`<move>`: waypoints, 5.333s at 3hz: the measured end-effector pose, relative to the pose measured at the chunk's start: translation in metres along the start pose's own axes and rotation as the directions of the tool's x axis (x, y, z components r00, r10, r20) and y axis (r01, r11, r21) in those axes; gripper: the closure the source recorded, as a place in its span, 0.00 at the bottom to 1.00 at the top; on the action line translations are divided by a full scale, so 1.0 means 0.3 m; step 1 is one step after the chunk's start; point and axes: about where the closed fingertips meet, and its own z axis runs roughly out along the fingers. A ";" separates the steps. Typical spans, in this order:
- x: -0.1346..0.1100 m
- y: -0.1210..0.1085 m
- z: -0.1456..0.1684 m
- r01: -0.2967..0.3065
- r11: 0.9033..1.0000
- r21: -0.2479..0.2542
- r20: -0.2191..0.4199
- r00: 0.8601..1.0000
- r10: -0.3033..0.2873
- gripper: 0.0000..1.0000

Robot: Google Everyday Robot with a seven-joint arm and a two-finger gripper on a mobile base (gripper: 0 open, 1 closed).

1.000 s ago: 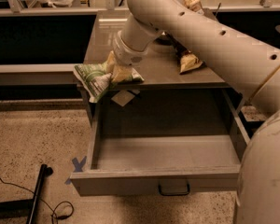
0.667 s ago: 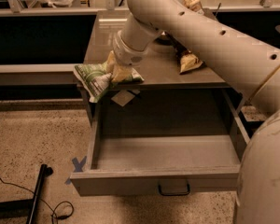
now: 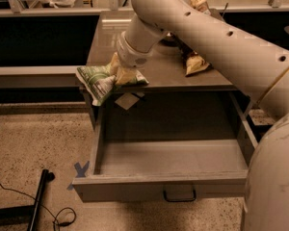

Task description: Place green jalapeno chip bag into top drawer

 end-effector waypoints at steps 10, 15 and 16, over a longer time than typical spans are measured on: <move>0.024 0.088 -0.250 0.041 0.998 0.045 -0.033 0.999 -0.039 1.00; 0.497 0.617 -0.140 -0.412 0.900 0.143 0.058 0.911 0.407 0.58; 0.595 0.554 -0.053 -0.409 0.895 0.181 0.081 0.913 0.401 0.35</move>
Offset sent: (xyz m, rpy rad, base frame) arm -0.0708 -0.0676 0.1235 -0.4622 -0.0871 -0.1723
